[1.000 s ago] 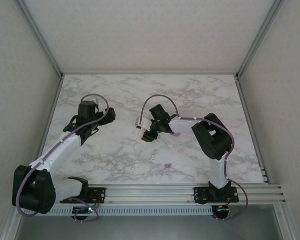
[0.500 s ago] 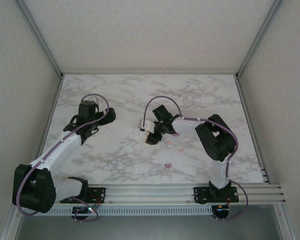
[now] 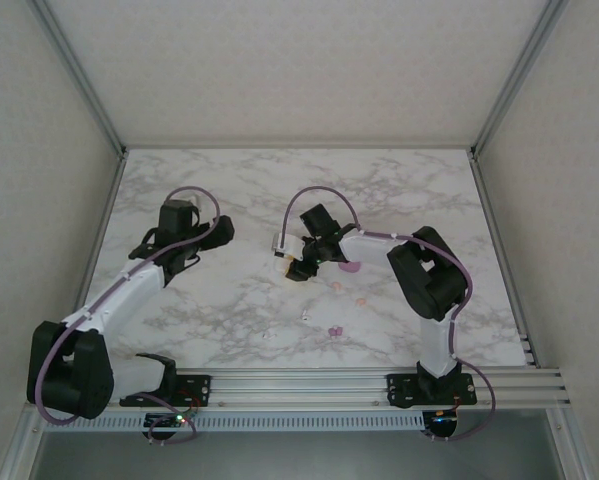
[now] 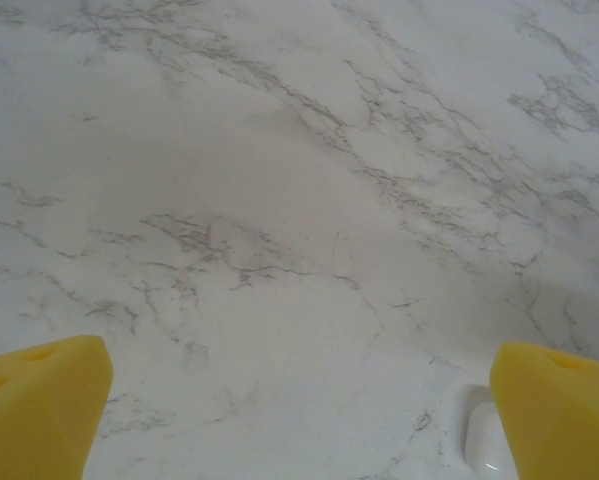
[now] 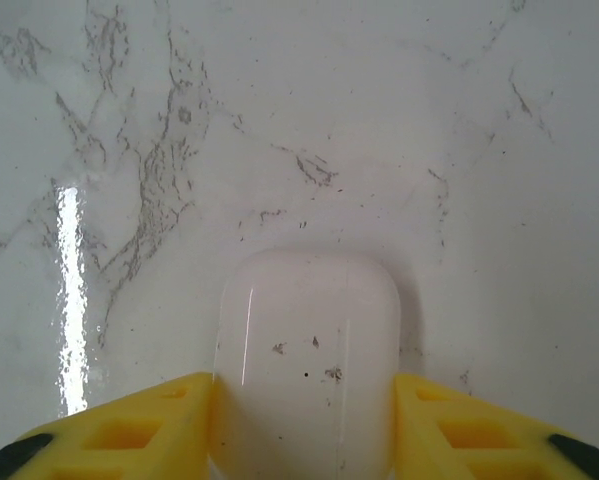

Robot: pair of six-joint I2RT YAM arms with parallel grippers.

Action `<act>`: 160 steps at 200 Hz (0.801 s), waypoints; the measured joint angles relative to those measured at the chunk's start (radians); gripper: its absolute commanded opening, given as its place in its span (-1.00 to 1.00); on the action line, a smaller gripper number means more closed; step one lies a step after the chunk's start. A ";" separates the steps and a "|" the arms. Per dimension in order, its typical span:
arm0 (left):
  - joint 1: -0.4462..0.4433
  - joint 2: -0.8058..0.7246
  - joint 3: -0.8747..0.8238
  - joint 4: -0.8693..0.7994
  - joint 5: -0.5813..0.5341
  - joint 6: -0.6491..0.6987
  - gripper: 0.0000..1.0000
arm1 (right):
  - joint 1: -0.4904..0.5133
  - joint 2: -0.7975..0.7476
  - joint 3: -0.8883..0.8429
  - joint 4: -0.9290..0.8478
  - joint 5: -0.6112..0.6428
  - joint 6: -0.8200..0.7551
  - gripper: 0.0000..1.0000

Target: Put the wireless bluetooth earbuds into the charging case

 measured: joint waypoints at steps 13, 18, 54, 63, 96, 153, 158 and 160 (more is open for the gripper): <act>0.000 0.006 0.004 0.003 0.024 0.000 0.90 | 0.000 -0.005 -0.013 0.022 -0.002 0.002 -0.18; 0.000 0.008 0.005 0.004 0.034 0.000 0.89 | 0.000 -0.010 -0.021 0.032 -0.002 0.004 -0.18; 0.000 0.021 0.014 0.016 0.137 -0.009 0.86 | 0.000 -0.097 -0.111 0.102 0.000 0.015 -0.19; 0.000 0.022 0.014 0.030 0.180 -0.018 0.86 | 0.000 -0.132 -0.130 0.124 0.001 0.016 -0.20; 0.000 0.039 0.016 0.089 0.368 -0.039 0.86 | 0.001 -0.253 -0.159 0.207 0.002 0.026 -0.20; -0.025 0.089 0.035 0.122 0.618 -0.060 0.63 | 0.004 -0.328 -0.159 0.312 0.005 0.054 -0.20; -0.027 0.094 0.039 0.124 0.633 -0.062 0.58 | 0.004 -0.328 -0.159 0.316 0.005 0.054 -0.20; -0.029 0.096 0.041 0.124 0.639 -0.061 0.56 | 0.004 -0.328 -0.159 0.318 0.005 0.054 -0.20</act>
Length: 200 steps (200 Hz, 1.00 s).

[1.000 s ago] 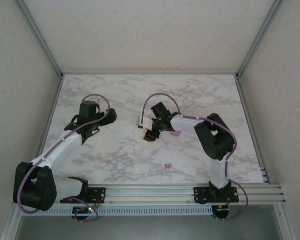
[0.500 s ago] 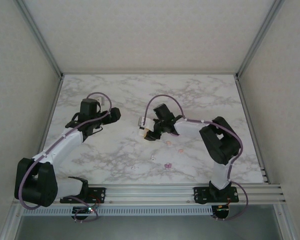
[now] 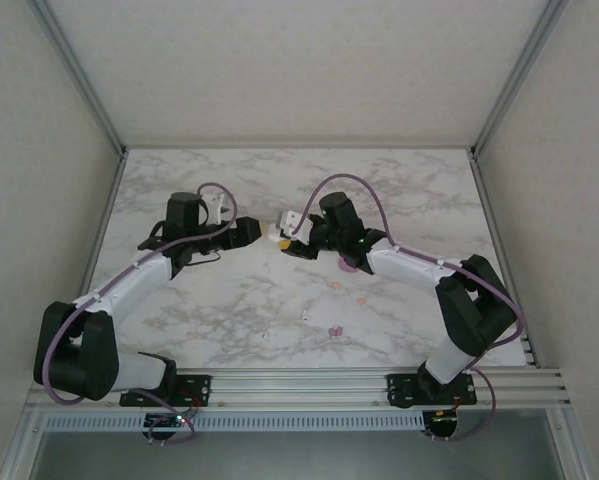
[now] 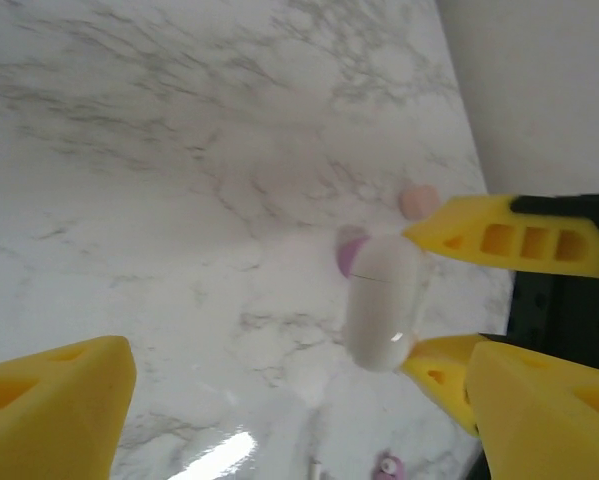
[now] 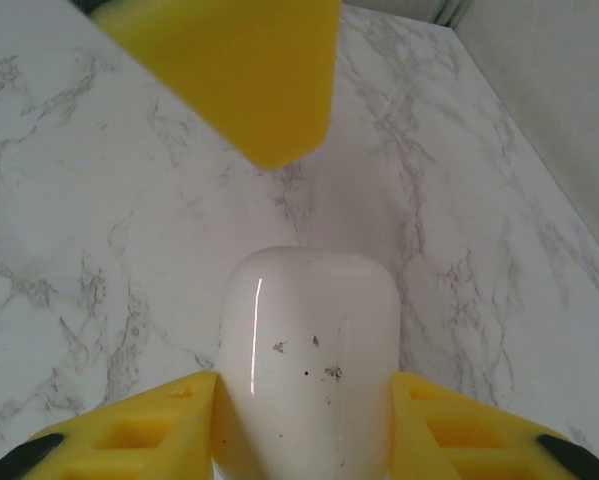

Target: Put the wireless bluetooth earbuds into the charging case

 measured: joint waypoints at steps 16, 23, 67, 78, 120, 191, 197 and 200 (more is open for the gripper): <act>-0.012 0.018 0.016 0.006 0.044 -0.008 0.44 | 0.001 0.000 0.000 0.008 0.000 0.002 -0.20; -0.018 0.027 0.024 0.007 0.058 -0.010 0.39 | 0.001 0.000 0.000 0.011 0.000 0.002 -0.20; -0.064 0.081 0.079 0.010 0.117 0.005 0.12 | 0.005 -0.006 0.000 0.013 -0.001 0.002 -0.20; -0.070 0.096 0.089 0.009 0.120 0.005 0.10 | 0.006 -0.010 0.000 0.014 0.000 0.002 -0.20; -0.083 0.125 0.119 -0.025 0.127 0.030 -0.10 | 0.007 -0.021 0.000 0.016 -0.001 0.002 -0.20; -0.082 0.129 0.126 -0.060 0.119 0.070 -0.44 | 0.007 -0.024 0.000 0.016 -0.005 -0.003 -0.20; -0.082 0.129 0.127 -0.062 0.119 0.071 -0.43 | 0.007 -0.025 0.000 0.015 -0.005 -0.003 -0.20; -0.082 0.129 0.128 -0.064 0.119 0.072 -0.41 | 0.007 -0.025 0.000 0.014 -0.005 -0.003 -0.20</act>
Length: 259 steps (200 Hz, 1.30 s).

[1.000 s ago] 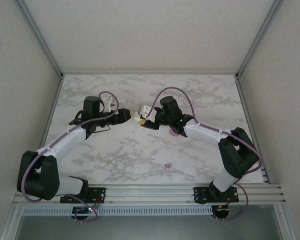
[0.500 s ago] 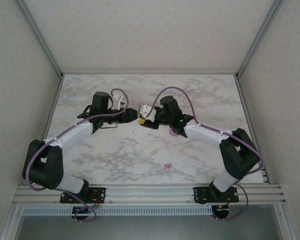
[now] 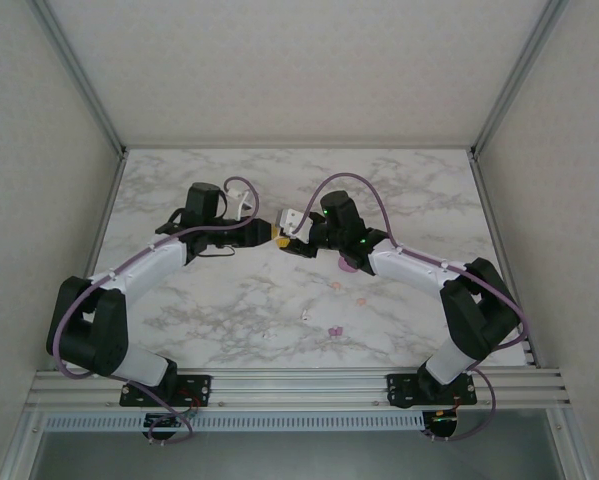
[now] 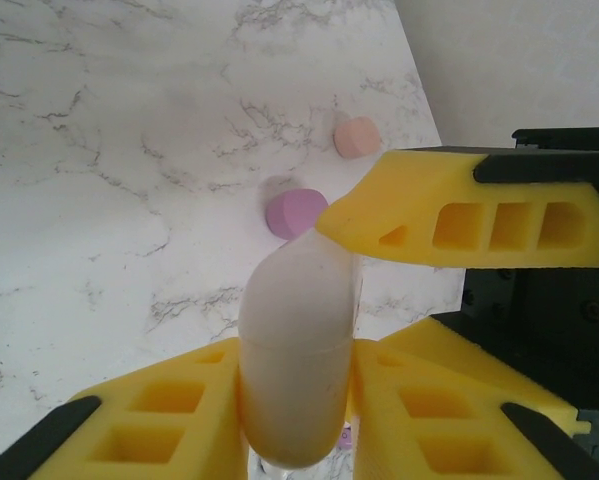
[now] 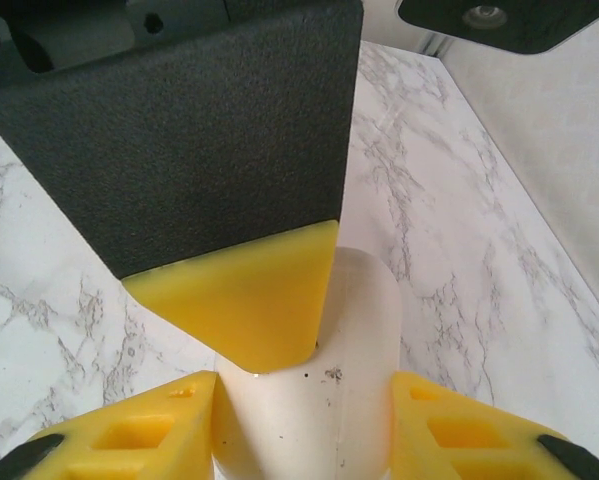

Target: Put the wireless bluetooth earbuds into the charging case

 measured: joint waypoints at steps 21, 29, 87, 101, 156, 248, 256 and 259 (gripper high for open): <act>0.000 0.003 0.010 -0.010 0.003 0.001 -0.35 | 0.000 -0.005 0.000 -0.002 -0.002 -0.002 -0.20; 0.000 0.005 0.014 -0.013 0.006 0.001 -0.35 | 0.000 -0.007 0.000 -0.002 -0.002 -0.002 -0.20; 0.000 0.014 0.025 -0.020 0.027 0.014 -0.40 | 0.002 -0.013 0.000 -0.002 -0.014 -0.006 -0.20; 0.000 0.014 0.026 -0.026 0.029 0.021 -0.57 | 0.002 -0.013 0.000 -0.005 -0.014 -0.008 -0.19; -0.007 -0.045 -0.013 0.047 0.003 0.010 -0.79 | -0.001 -0.059 0.000 -0.016 0.000 0.097 0.30; -0.087 -0.406 -0.267 0.471 -0.121 0.280 -0.85 | -0.223 -0.153 0.246 -0.244 -0.367 0.898 0.39; -0.090 -0.405 -0.271 0.492 -0.132 0.294 -0.86 | -0.216 -0.153 0.249 -0.254 -0.402 0.931 0.39; -0.090 -0.405 -0.272 0.498 -0.136 0.297 -0.86 | -0.213 -0.153 0.249 -0.260 -0.414 0.940 0.39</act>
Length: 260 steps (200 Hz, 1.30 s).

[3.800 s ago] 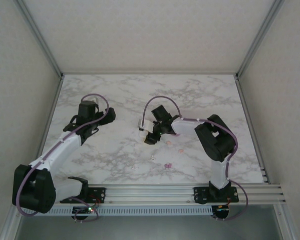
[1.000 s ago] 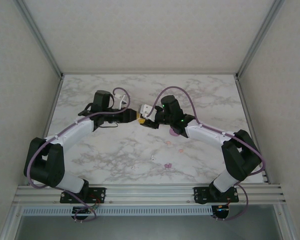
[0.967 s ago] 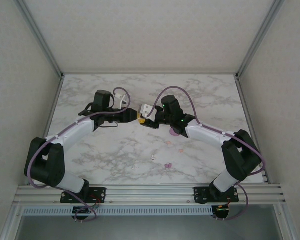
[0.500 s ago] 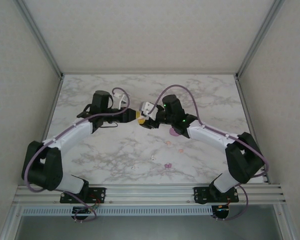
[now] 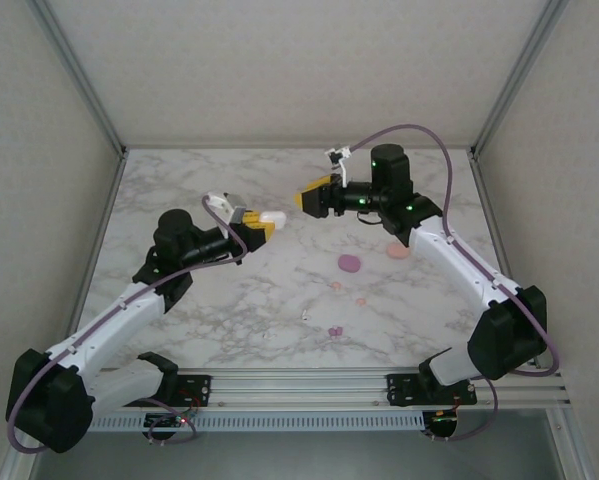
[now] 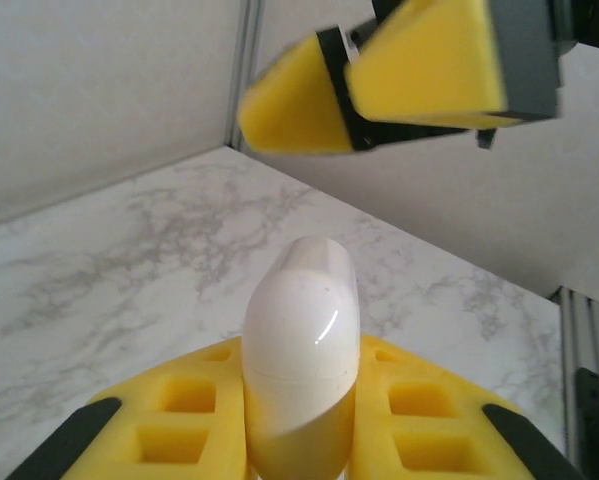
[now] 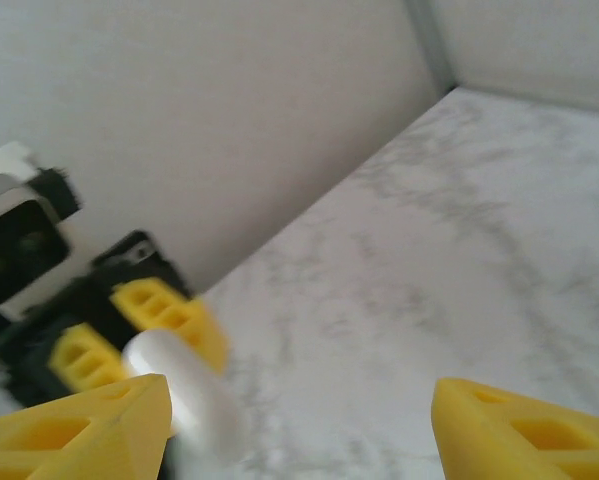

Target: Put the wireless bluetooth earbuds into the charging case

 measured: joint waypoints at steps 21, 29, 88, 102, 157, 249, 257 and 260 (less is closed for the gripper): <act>-0.009 0.013 -0.003 0.073 -0.020 0.009 -0.87 | 0.026 -0.001 0.018 -0.064 -0.050 0.020 0.41; -0.013 0.018 -0.008 0.110 -0.027 0.006 -0.87 | 0.037 -0.001 0.027 -0.087 -0.058 0.021 0.40; -0.024 0.052 -0.024 0.254 -0.040 -0.031 -0.88 | 0.066 0.001 0.052 -0.166 -0.050 0.023 0.37; -0.028 0.052 -0.029 0.278 -0.041 -0.042 -0.88 | 0.069 0.004 0.064 -0.171 -0.048 0.023 0.36; -0.034 0.051 -0.042 0.314 -0.040 -0.054 -0.90 | 0.075 0.034 0.108 -0.170 0.004 0.049 0.31; -0.034 0.032 -0.077 0.322 -0.063 -0.072 -0.91 | 0.076 0.089 0.176 -0.169 0.037 0.057 0.32; -0.034 0.029 -0.078 0.322 -0.063 -0.072 -0.91 | 0.076 0.093 0.184 -0.168 0.041 0.057 0.33; -0.034 0.029 -0.079 0.322 -0.063 -0.072 -0.91 | 0.076 0.096 0.187 -0.168 0.042 0.057 0.34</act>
